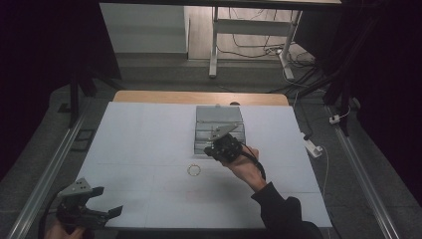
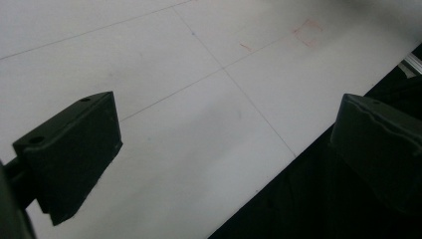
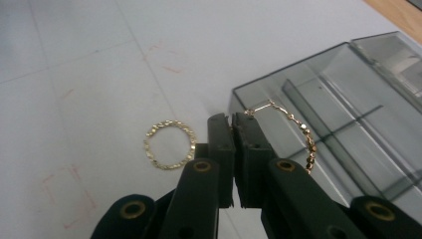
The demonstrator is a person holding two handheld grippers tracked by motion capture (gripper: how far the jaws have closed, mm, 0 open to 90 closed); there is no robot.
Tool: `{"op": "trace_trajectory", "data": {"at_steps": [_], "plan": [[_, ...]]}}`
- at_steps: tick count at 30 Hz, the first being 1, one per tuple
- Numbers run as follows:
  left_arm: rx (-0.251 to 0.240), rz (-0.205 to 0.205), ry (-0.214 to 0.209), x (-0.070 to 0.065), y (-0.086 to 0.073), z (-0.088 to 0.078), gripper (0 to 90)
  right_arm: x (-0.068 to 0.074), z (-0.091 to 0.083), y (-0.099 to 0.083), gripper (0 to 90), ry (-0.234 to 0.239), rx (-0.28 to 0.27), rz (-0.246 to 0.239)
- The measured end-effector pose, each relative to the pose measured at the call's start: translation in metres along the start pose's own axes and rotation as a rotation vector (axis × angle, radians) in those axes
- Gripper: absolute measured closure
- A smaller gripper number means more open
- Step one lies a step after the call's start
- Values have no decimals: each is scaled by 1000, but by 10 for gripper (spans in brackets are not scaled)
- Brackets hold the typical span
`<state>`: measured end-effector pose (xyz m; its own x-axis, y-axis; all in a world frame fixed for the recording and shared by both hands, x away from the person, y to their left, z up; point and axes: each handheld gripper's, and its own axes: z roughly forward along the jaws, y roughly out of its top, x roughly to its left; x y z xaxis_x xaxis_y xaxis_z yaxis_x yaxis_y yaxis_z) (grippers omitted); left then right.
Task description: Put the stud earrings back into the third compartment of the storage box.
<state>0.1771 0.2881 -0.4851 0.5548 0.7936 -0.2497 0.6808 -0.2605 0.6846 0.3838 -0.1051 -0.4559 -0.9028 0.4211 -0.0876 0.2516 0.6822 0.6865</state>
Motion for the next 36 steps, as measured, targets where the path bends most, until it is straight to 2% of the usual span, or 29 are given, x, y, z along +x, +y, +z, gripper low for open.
{"op": "trace_trajectory", "data": {"at_steps": [5,12,15,16,17,20,24,28,36], "plan": [[-2,-3,0,0,0,0,0,-16,-6,-5,875,-28,-8,40],[-1,-4,0,0,0,0,0,-29,-11,-7,875,-67,-8,56],[-2,-5,1,0,0,0,0,-41,-14,-9,875,-96,-12,68],[-2,-5,1,0,0,0,0,-41,-14,-9,875,-96,-12,68],[-2,-5,1,1,0,0,0,-49,-15,-10,875,-116,-17,74],[0,-5,2,0,0,0,0,-55,-16,-11,875,-125,-14,88],[0,-9,1,1,0,0,0,-71,-20,-14,875,-150,-12,132],[2,-8,1,1,1,1,0,-79,-20,-16,875,-162,-6,147],[2,-16,-2,2,0,1,0,-96,-5,-18,875,-203,28,168]]}}
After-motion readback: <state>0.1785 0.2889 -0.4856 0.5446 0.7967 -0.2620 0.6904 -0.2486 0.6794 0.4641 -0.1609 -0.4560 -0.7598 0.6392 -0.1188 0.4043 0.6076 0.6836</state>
